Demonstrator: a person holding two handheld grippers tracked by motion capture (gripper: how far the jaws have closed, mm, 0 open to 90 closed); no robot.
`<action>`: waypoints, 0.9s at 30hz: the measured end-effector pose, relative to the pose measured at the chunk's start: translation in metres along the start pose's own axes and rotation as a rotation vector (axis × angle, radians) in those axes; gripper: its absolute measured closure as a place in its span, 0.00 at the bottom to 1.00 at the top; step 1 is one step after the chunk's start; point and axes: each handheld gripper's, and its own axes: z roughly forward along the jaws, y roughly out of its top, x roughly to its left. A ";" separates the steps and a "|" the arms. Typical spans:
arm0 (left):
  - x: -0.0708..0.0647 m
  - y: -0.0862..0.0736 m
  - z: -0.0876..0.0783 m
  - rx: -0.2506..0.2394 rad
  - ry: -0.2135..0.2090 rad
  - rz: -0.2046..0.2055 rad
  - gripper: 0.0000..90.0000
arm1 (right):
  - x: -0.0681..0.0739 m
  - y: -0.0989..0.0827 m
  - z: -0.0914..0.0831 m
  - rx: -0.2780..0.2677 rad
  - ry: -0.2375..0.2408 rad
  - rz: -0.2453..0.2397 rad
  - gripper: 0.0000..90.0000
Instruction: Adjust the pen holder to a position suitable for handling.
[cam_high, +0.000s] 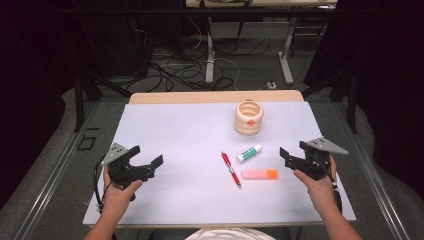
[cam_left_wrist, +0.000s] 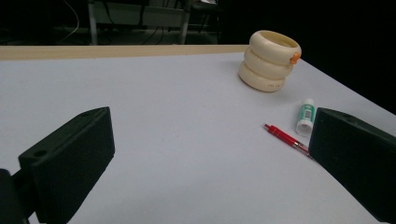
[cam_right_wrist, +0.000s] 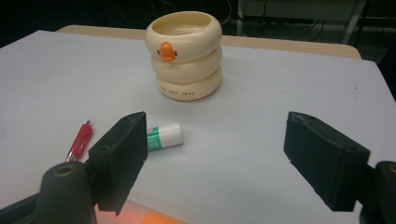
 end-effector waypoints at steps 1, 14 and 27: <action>0.000 0.001 0.001 -0.002 0.000 0.000 0.01 | 0.001 0.000 0.000 0.003 -0.003 -0.001 0.27; 0.001 -0.001 0.002 -0.015 0.051 0.007 0.01 | 0.000 0.016 0.012 0.056 0.060 0.105 0.34; 0.000 -0.001 0.000 -0.015 0.039 0.004 0.03 | 0.012 0.054 0.032 0.053 0.129 0.167 0.42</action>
